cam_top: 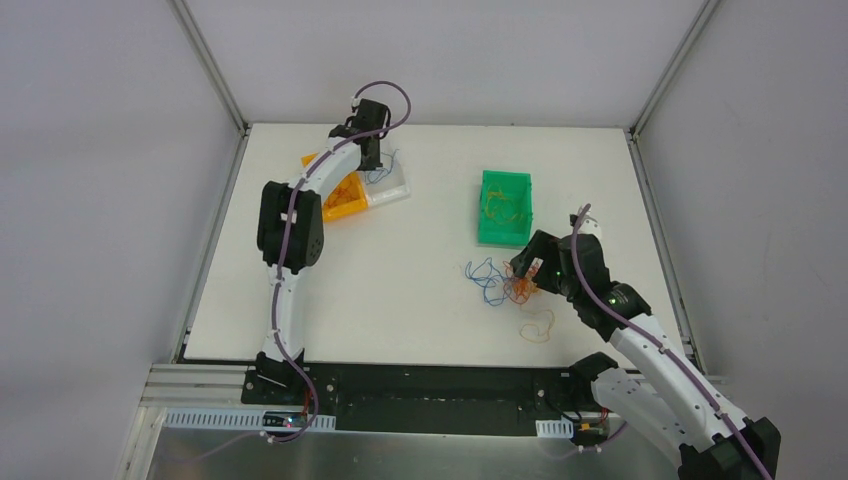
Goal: Untangle the cables
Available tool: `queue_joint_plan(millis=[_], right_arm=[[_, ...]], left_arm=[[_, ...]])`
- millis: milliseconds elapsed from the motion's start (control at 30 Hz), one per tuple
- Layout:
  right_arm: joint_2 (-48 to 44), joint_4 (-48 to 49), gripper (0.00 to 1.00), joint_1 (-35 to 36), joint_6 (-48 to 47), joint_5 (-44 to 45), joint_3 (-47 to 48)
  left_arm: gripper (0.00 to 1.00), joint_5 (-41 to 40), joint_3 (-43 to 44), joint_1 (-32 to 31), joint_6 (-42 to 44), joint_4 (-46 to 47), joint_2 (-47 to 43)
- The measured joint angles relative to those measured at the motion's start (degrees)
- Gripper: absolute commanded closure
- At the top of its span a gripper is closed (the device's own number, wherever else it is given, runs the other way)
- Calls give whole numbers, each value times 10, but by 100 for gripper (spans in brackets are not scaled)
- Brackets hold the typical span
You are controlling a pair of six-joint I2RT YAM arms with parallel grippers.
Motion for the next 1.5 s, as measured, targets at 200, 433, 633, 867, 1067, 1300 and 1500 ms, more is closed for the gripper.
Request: queue_joint_plan(millis=[200,433,633,867,1067,1300,1500], right_arm=[[0,0,9,0,0,0,0],[2,-1,9,0,0,0,0],[3,-1,9,0,0,0,0],[3,-2,9,0,-1,0,0],[4,-10,9,0,-5,0,2],[13,-20,9,0,-7,0,17],[24,-26,9,0,-7,0,29]], left_arm=[[65,30,36,0,-4,-21,17],[38,63,58,3,-1,-28,12],[41,100,64,4,25,-30,9],[36,202,83,14,101,-44,9],[38,236,95,22,186,-65,12],[33,280,122,23,269,-65,36],[40,319,134,23,326,-69,73]])
